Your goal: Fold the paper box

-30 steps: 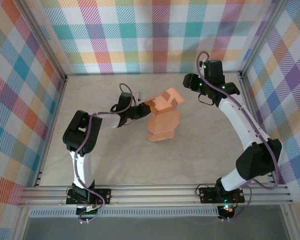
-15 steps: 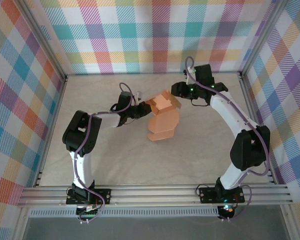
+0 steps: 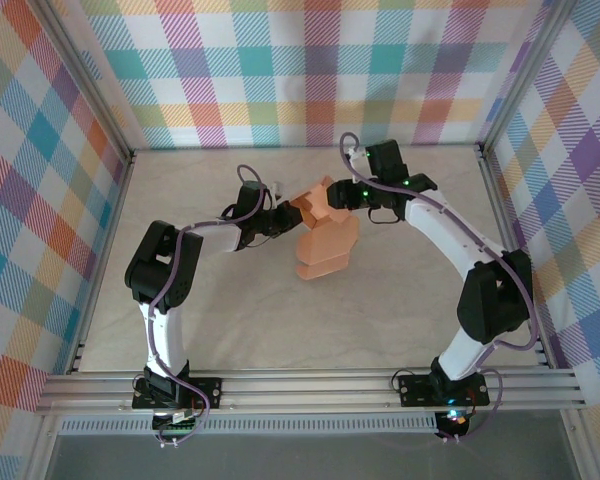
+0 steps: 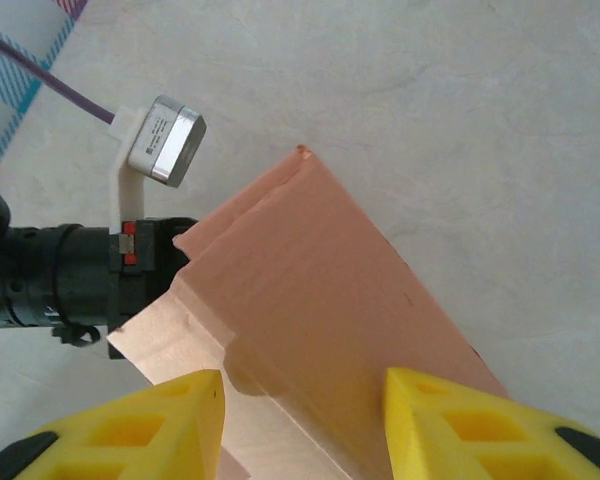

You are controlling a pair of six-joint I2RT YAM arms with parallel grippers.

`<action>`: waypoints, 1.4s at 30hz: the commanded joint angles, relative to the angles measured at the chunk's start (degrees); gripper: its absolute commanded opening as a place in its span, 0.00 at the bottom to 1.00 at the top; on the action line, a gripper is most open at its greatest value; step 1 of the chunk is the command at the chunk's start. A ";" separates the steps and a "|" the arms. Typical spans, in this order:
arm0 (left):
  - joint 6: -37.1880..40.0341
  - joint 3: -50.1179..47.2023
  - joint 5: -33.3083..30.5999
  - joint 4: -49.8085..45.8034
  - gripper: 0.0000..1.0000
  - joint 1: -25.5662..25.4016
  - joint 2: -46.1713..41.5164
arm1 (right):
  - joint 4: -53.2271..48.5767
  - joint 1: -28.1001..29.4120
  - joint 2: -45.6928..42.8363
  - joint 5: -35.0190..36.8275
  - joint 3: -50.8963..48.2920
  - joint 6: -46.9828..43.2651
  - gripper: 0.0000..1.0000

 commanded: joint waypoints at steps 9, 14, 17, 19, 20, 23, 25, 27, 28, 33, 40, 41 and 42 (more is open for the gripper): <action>-0.02 1.79 1.37 -0.20 0.00 -0.82 -3.39 | 1.25 4.60 3.19 10.42 1.36 -16.32 0.46; 0.01 1.75 1.57 -0.11 0.00 -0.82 -3.58 | 0.60 6.49 5.23 17.18 2.72 -21.31 0.45; 0.00 1.75 1.71 -0.10 0.00 -0.82 -3.60 | 0.90 7.47 6.16 20.83 3.09 -24.32 0.45; -0.01 1.75 1.66 -0.03 0.00 -0.82 -3.70 | 1.14 8.22 6.87 22.85 3.31 -25.92 0.44; -0.13 1.76 1.75 -0.02 0.00 -0.82 -3.74 | 1.22 8.56 7.24 23.99 3.52 -26.70 0.44; -0.18 1.75 1.75 -0.02 0.00 -0.74 -3.78 | 2.00 9.70 8.29 27.88 3.62 -28.72 0.42; -0.26 1.76 1.75 -0.02 0.00 -0.82 -3.87 | 2.68 10.39 8.82 30.39 3.70 -29.78 0.40; -0.49 1.75 1.75 0.06 0.00 -0.82 -3.87 | 3.52 11.11 9.52 33.48 3.63 -30.58 0.38; -0.58 1.75 1.79 0.06 0.00 -0.82 -3.94 | 3.94 11.42 9.83 34.75 3.57 -30.93 0.37; -1.10 1.74 1.94 0.15 0.00 -0.82 -4.05 | 6.89 13.08 11.24 41.99 3.27 -33.58 0.30; -2.12 1.75 1.96 0.07 0.00 -0.82 -4.13 | 10.53 14.76 12.96 48.24 2.56 -36.34 0.24; -2.24 1.79 1.95 -0.02 0.00 -0.82 -4.15 | 11.06 14.95 13.23 49.18 2.52 -36.63 0.23; -2.26 1.75 1.94 -0.02 0.00 -0.82 -4.13 | 11.40 15.15 13.39 49.85 2.47 -37.08 0.22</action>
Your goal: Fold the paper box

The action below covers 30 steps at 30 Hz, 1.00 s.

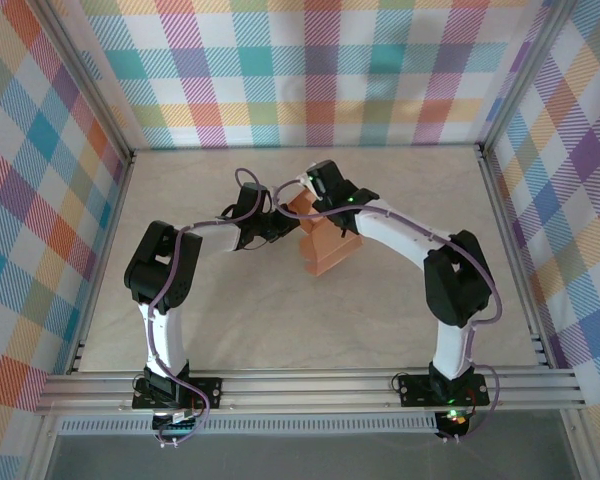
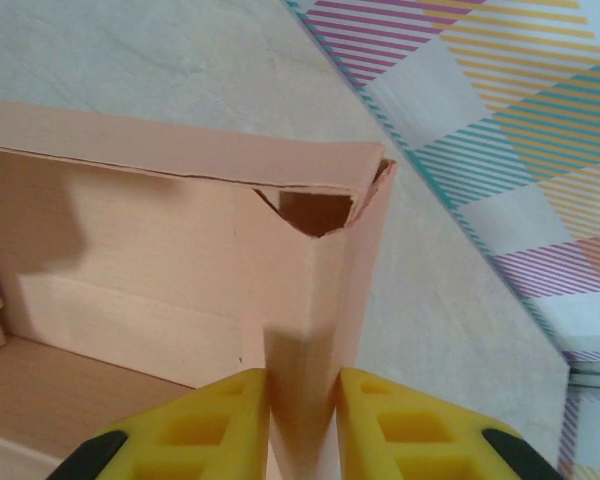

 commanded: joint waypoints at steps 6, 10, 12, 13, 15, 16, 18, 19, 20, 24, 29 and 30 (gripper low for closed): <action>-0.31 1.77 3.59 4.41 0.00 -0.88 -3.76 | 6.66 2.80 3.11 7.08 -1.37 -7.00 0.17; -0.39 1.77 3.69 4.41 0.00 -0.88 -3.92 | 8.45 3.11 4.13 9.23 -1.84 -9.34 0.13; -0.30 1.68 3.70 4.46 0.00 -0.88 -4.07 | 9.15 3.18 4.39 9.49 -2.06 -9.92 0.13; -0.33 1.60 3.74 4.50 0.00 -0.88 -4.12 | 9.26 3.16 4.40 9.47 -2.09 -10.09 0.15; -0.30 1.59 3.77 4.50 0.00 -0.84 -4.14 | 10.57 3.07 4.43 9.63 -2.73 -11.41 0.23; -0.31 1.59 3.81 4.50 0.00 -0.84 -4.14 | 11.09 2.99 4.40 9.78 -2.93 -11.89 0.25; -0.37 1.50 3.85 4.59 0.00 -0.84 -4.20 | 11.35 2.80 4.49 9.67 -2.77 -12.33 0.28; -0.30 1.48 3.85 4.59 0.00 -0.87 -4.16 | 11.42 2.76 4.58 9.67 -2.76 -12.66 0.28; -0.32 1.50 3.85 4.54 0.00 -0.88 -4.20 | 11.70 2.72 4.71 9.65 -2.76 -13.18 0.29; -0.44 1.34 3.85 4.76 0.00 -0.88 -4.31 | 12.37 2.54 5.24 9.65 -2.62 -14.79 0.28; -0.33 0.98 3.76 5.03 0.00 -0.88 -4.56 | 13.10 1.86 5.81 9.62 -2.67 -16.06 0.28; -0.43 0.98 3.79 5.11 0.00 -0.84 -4.60 | 13.10 1.71 5.84 9.55 -2.63 -16.11 0.29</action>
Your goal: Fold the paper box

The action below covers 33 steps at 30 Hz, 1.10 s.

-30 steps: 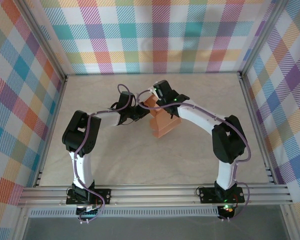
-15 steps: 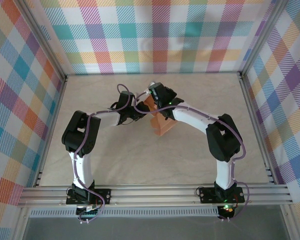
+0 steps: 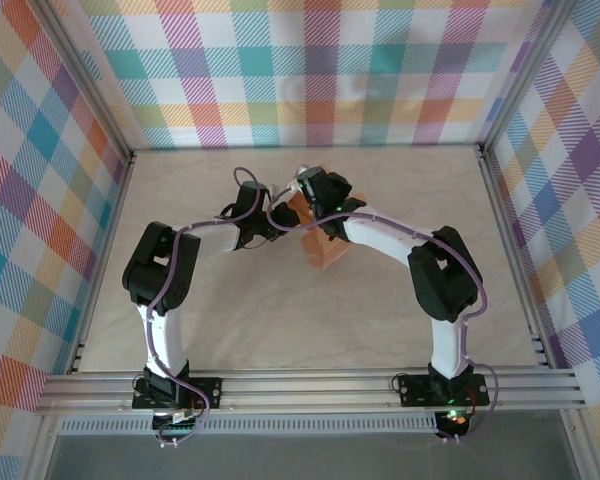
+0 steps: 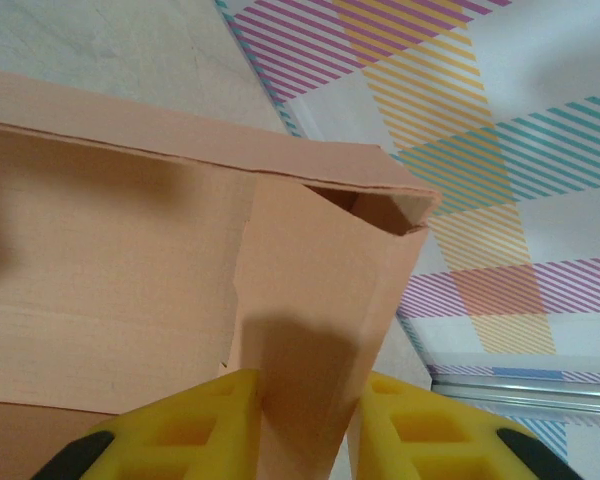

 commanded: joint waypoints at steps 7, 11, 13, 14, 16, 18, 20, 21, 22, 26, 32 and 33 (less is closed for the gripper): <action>0.41 0.70 3.87 5.70 0.00 -0.71 -3.48 | -0.41 -1.53 1.00 -2.90 -0.65 -0.34 0.35; 0.28 0.71 4.05 5.82 0.00 -0.71 -3.32 | -0.70 -1.82 1.26 -3.21 -0.75 -0.29 0.31; 0.20 0.78 4.07 5.88 0.00 -0.71 -3.31 | -0.76 -1.82 1.27 -3.20 -0.64 -0.26 0.26; 0.17 0.80 4.05 5.87 0.00 -0.71 -3.31 | -0.89 -1.82 1.26 -3.15 -0.66 -0.17 0.23; 0.10 0.88 4.18 5.93 0.00 -0.71 -3.24 | -0.98 -1.66 1.34 -3.17 -0.62 0.01 0.16; -0.21 0.98 4.47 6.08 0.00 -0.71 -3.04 | -0.73 -1.39 1.61 -2.90 -0.74 -0.29 0.09; -0.72 1.02 4.77 6.44 0.00 -0.70 -2.87 | -0.10 -1.06 2.02 -2.62 -0.92 -0.87 0.07; -1.09 1.06 4.82 6.63 0.00 -0.71 -2.78 | 0.29 -0.78 2.28 -1.94 -0.95 -1.06 0.05; -1.33 1.19 4.91 6.67 0.00 -0.71 -2.69 | 0.74 -0.70 2.61 -1.25 -1.01 -1.35 0.03; -2.05 1.50 5.15 6.67 0.00 -0.71 -2.36 | 5.38 0.09 3.66 1.67 -2.10 -3.80 0.00; -2.36 1.59 5.19 6.67 0.00 -0.71 -2.25 | 11.51 0.38 4.41 4.48 -3.57 -7.38 0.00; -2.34 1.59 5.15 6.67 0.00 -0.71 -2.31 | 10.47 0.38 4.27 4.25 -3.30 -6.63 0.00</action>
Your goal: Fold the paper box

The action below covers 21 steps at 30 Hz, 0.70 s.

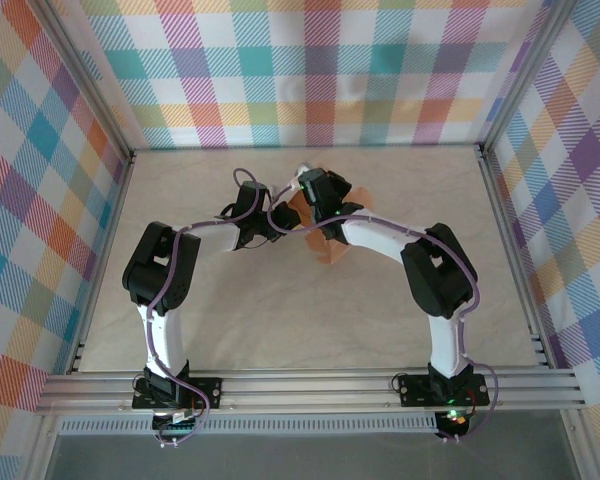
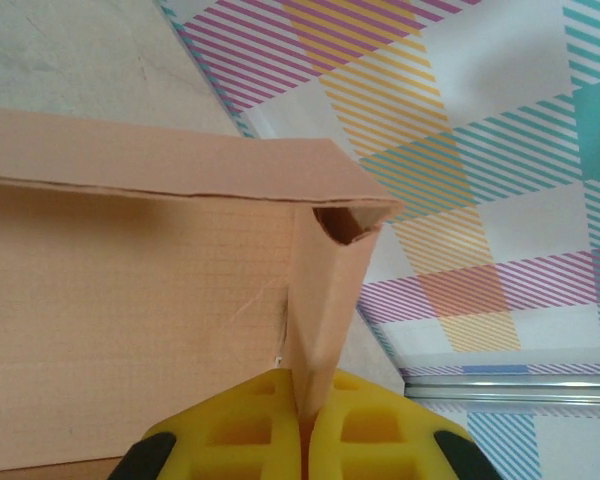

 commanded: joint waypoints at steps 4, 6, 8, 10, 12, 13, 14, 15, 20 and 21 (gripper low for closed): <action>0.60 1.68 3.56 6.11 0.00 -0.66 -2.23 | -5.68 0.67 1.03 -1.63 0.55 1.78 0.03; 0.75 1.68 3.51 5.84 0.00 -0.66 -2.16 | -6.90 0.71 -0.10 -2.43 0.96 3.37 0.11; 1.00 1.84 3.31 5.55 0.00 -0.66 -2.15 | -8.97 0.68 -1.26 -3.91 1.55 4.96 0.17; 1.05 1.94 3.42 5.55 0.00 -0.65 -1.98 | -12.41 0.76 -2.66 -5.46 2.60 7.54 0.23; 0.97 1.85 3.39 5.64 0.00 -0.66 -1.88 | -13.57 0.85 -3.97 -6.35 2.69 8.67 0.27; 1.10 1.76 3.33 5.57 0.00 -0.66 -1.92 | -13.74 0.95 -4.55 -6.56 2.60 8.95 0.30; 1.13 1.76 3.21 5.49 0.00 -0.66 -1.88 | -13.99 0.95 -5.12 -6.72 2.60 9.21 0.33; 1.27 1.82 3.13 5.38 0.00 -0.66 -1.83 | -14.32 0.95 -5.78 -7.01 2.48 9.63 0.37; 1.33 2.03 2.96 5.16 0.00 -0.66 -1.62 | -18.96 0.73 -9.49 -12.20 2.74 15.22 0.57; 1.37 2.03 3.01 5.19 0.00 -0.66 -1.53 | -20.83 0.61 -10.21 -14.13 3.12 17.17 0.61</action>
